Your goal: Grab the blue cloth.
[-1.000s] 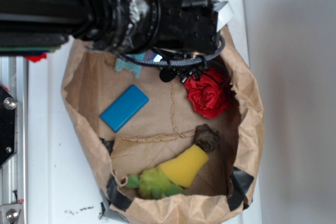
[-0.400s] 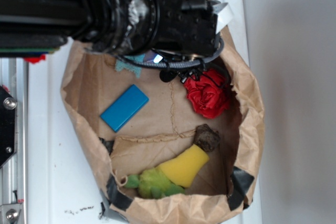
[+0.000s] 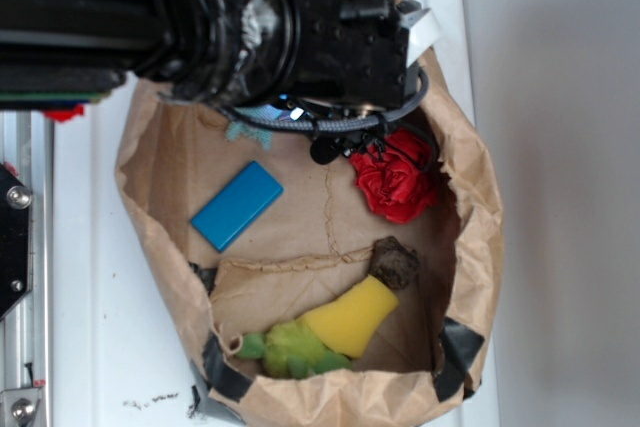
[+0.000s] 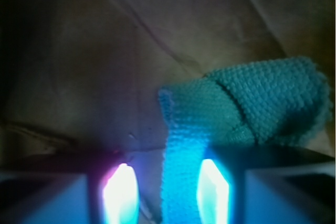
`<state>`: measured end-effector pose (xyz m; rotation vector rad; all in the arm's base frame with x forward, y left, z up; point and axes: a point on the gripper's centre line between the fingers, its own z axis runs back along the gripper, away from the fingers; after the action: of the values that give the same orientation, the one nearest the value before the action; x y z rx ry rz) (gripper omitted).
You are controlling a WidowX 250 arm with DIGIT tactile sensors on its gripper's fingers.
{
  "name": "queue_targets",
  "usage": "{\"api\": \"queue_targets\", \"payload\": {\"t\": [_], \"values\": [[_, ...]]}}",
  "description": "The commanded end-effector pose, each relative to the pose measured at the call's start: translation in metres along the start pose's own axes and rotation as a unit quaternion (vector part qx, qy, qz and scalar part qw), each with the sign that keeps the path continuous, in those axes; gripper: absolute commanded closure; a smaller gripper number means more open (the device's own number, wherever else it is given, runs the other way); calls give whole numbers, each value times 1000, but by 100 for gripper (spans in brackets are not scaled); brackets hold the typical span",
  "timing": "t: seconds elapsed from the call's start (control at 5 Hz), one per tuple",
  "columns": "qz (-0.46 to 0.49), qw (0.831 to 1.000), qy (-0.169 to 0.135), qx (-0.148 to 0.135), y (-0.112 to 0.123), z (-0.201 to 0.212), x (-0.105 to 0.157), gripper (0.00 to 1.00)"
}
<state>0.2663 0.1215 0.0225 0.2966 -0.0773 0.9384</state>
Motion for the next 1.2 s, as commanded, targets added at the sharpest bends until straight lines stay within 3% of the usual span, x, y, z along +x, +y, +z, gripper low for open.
{"api": "queue_targets", "payload": {"t": [0.0,0.6,1.0], "values": [[5,1000,2,-15,14,6,1,100],[-45,998,0,-43,31,30,-2,100],[-95,992,-13,-82,37,53,-5,100]]}}
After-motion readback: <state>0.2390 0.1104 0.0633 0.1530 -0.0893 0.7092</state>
